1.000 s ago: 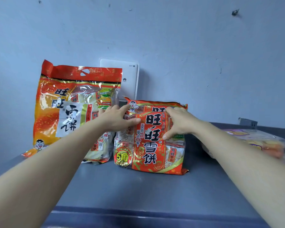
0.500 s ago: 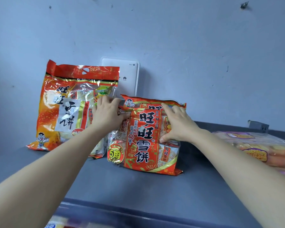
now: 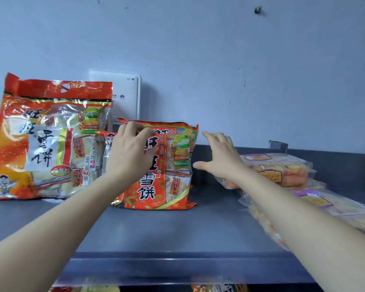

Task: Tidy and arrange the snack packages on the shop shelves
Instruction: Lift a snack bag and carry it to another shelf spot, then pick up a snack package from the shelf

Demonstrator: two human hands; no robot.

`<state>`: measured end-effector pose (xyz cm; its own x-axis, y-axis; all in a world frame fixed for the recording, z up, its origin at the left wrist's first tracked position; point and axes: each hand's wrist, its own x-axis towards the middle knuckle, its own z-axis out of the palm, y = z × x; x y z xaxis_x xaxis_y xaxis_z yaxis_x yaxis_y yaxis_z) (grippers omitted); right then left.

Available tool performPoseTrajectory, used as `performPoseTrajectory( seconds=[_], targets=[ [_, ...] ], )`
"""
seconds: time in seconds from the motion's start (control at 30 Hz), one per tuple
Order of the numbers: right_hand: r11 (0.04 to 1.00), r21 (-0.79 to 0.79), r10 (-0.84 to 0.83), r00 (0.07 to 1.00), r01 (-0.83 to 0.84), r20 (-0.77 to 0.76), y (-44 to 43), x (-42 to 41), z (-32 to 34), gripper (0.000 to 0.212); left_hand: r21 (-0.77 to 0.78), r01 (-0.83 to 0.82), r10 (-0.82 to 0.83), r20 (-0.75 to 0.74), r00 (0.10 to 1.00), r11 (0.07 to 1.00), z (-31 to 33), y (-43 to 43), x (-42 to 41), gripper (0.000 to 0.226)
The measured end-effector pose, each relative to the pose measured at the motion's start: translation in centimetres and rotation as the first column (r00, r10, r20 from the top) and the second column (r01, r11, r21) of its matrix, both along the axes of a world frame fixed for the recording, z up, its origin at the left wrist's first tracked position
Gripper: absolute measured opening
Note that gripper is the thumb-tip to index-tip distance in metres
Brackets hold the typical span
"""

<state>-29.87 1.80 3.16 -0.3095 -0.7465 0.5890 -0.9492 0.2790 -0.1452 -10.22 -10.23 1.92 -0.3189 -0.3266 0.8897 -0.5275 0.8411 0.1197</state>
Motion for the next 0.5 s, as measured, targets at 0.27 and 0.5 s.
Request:
performPoseTrajectory(
  seconds=[0.27, 0.5],
  targets=[
    [0.921, 0.041, -0.384, 0.886, 0.387, 0.261, 9.0, -7.8, -1.2, 0.076, -0.002, 0.158, -0.153, 0.233, 0.960, 0.987, -1.9, 5.7, -6.1, 0.029],
    [0.883, 0.090, -0.461, 0.814, 0.461, 0.353, 13.6, -14.5, -1.0, 0.080, 0.373, 0.177, -0.316, 0.353, 0.881, 0.911, -2.7, 9.0, -12.5, 0.044]
  ],
)
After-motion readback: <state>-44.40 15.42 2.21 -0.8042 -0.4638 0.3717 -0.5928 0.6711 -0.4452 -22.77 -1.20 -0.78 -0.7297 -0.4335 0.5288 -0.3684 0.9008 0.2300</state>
